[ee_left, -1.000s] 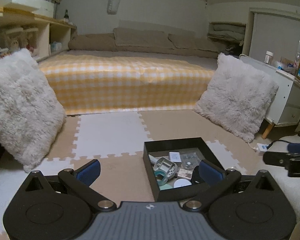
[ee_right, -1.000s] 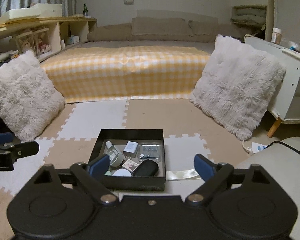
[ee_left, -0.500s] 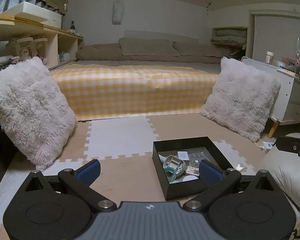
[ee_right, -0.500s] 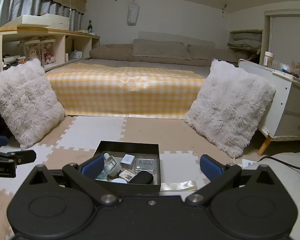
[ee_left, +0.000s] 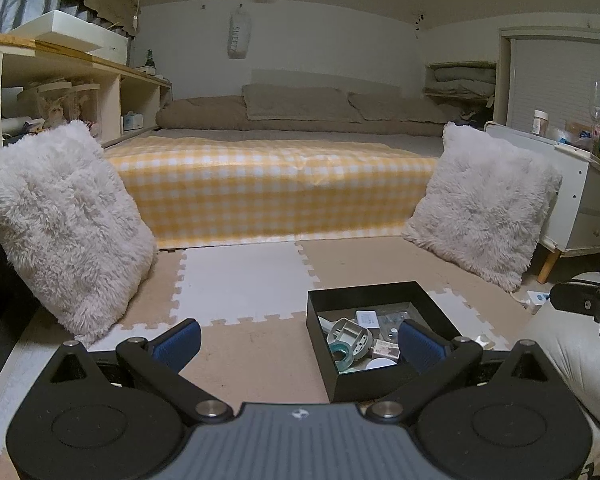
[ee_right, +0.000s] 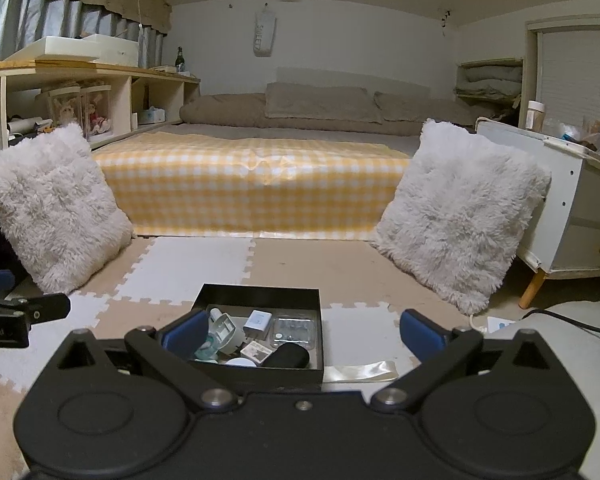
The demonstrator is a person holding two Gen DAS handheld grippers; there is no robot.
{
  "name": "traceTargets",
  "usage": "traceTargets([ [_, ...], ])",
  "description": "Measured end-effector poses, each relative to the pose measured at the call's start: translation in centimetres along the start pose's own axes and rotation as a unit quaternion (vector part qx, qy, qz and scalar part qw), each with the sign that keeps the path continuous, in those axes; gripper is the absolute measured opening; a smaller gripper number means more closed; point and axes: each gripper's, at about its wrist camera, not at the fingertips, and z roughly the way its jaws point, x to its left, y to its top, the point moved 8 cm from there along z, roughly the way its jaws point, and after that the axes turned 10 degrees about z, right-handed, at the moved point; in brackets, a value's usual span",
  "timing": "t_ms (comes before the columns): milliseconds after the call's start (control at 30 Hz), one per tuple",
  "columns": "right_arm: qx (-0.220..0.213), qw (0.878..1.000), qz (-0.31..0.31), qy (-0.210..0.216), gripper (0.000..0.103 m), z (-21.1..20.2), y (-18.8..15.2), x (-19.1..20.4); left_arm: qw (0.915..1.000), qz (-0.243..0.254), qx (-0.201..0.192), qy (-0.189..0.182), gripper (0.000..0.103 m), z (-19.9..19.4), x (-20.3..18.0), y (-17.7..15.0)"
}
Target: Organize rigid objects
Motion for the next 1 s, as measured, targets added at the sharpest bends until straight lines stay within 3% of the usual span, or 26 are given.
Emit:
traceTargets([
  [1000,0.004,1.0,0.006,0.0,0.103,0.13,-0.14,-0.14,1.0,-0.005,-0.006,-0.001,0.103,-0.48,-0.31,0.34],
])
